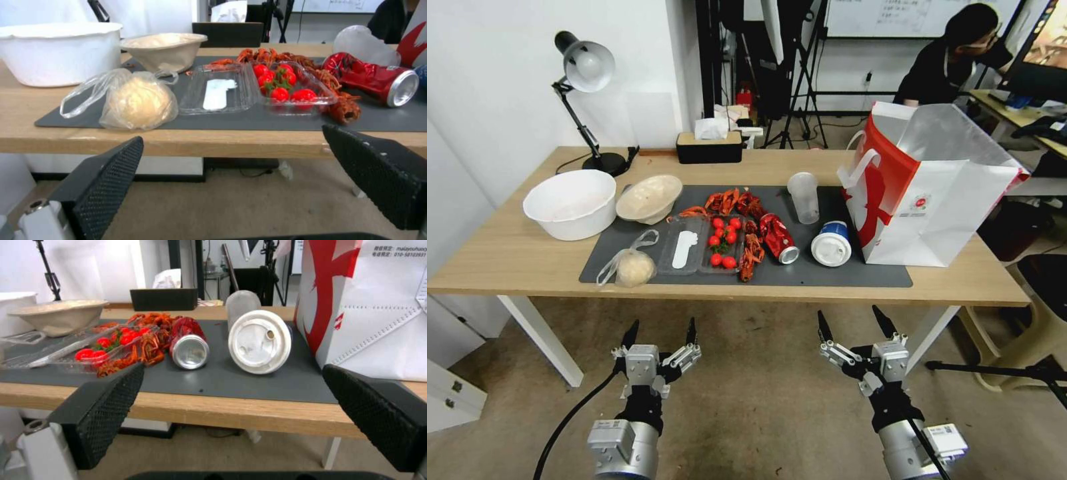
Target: Pick up the trash from the table and place it into the takeout bag.
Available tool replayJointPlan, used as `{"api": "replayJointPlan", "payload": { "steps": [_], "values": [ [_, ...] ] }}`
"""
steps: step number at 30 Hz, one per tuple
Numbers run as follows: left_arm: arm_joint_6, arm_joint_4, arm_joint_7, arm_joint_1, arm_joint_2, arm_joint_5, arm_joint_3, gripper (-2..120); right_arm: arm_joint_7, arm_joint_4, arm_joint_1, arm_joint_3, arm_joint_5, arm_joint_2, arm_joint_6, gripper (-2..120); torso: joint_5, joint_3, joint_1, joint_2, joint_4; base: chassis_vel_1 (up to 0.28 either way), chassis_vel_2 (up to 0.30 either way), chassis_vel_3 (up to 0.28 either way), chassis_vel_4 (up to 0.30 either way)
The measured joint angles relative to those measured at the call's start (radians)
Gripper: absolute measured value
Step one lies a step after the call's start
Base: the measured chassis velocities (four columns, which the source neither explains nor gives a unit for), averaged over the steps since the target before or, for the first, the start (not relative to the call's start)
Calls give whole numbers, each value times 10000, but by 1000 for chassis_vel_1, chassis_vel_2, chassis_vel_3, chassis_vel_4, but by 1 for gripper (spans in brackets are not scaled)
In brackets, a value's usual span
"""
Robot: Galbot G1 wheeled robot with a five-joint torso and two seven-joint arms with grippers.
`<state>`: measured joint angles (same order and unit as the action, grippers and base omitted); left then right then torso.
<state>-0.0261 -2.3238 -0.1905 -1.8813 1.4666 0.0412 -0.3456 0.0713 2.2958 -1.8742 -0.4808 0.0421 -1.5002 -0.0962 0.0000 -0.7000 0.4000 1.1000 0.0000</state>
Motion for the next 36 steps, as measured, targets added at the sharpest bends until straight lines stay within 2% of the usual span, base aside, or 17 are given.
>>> {"api": "replayJointPlan", "payload": {
  "steps": [11,19,23,26,36],
  "values": [
    [45,50,23,62,67,-23,-1,100,-207,25,92,26,465,129,85,100,0,0,0,0,-1,0,0,0,0],
    [65,64,76,-13,33,-47,19,100,-689,395,1006,194,1078,619,877,100,-1,0,0,0,1,0,0,0,0],
    [79,125,88,40,-30,-46,52,100,-1052,245,1589,200,1299,1075,1069,100,-1,0,-1,0,-2,0,0,0,0],
    [94,190,88,41,-35,-46,24,100,-1604,-188,2306,311,1549,1739,1205,100,4,0,0,0,-1,0,0,0,0],
    [98,377,81,120,84,-39,-36,100,-2416,-1044,4110,705,2293,2834,1832,100,1,-1,0,0,0,0,0,0,0]
  ]
}}
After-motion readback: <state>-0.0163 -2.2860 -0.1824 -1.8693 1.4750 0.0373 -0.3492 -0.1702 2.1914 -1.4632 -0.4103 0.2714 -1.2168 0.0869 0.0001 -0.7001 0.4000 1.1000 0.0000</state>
